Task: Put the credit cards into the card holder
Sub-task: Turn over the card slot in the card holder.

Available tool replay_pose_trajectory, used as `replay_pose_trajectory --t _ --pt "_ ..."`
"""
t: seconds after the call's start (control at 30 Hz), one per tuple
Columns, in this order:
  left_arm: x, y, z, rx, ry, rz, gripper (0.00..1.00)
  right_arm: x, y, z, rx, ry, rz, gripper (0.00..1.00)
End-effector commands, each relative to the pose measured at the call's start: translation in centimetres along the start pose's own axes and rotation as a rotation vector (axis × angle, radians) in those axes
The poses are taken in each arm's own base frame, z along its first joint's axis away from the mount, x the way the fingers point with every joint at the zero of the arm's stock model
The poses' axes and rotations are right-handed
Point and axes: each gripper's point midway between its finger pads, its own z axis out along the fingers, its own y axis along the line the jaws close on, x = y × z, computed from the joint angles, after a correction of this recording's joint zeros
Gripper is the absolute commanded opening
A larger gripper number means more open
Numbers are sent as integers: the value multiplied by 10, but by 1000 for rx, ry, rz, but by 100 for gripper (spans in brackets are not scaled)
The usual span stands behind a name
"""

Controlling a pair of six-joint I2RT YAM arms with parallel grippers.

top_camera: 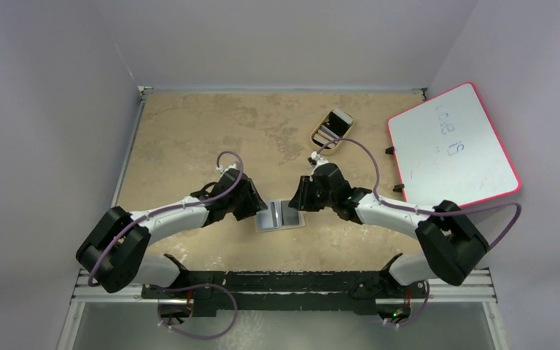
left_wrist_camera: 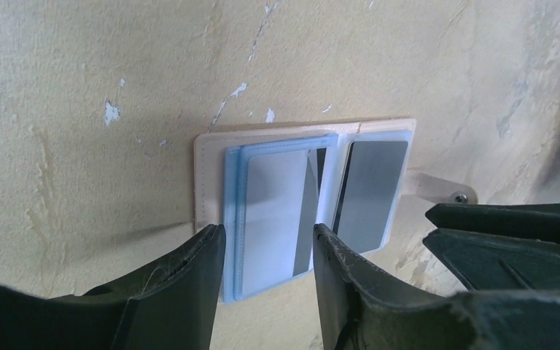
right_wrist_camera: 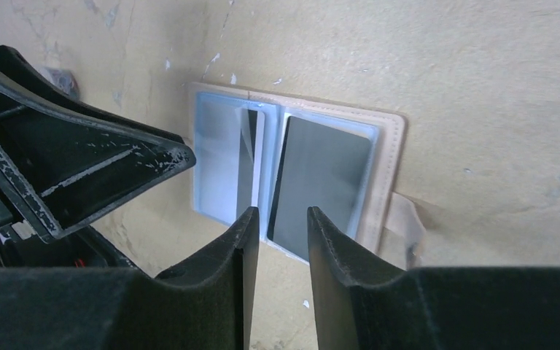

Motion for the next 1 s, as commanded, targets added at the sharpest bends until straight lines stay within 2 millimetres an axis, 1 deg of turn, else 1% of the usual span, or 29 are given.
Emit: replay_pose_trajectory --t 0.0,0.13,0.3,0.37,0.47,0.53,0.67,0.77,0.9,0.97 --pt "0 -15 -2 95 3 14 47 -9 22 8 -60 0 -32 31" --pt "0 -13 2 99 -3 11 47 -3 17 16 -52 17 -38 27" --pt "1 -26 2 190 -6 -3 47 5 15 19 -65 37 -47 23" --pt "0 -25 3 180 -11 -4 47 8 14 22 -68 48 -53 21" --pt "-1 -20 4 156 -19 -12 47 9 13 24 -63 56 -54 20" --pt "-2 -19 4 151 -25 -17 47 13 7 28 -44 62 -53 20" --pt "-8 -23 -1 164 -53 -30 47 24 -6 34 -7 89 -41 18" --pt "-11 -26 -2 174 -66 -30 48 29 -13 35 10 92 -32 18" --pt "-9 -24 6 169 -57 -32 48 30 -15 35 15 95 -30 18" --pt "-7 -19 11 151 -55 -30 48 29 -13 36 10 91 -30 18"
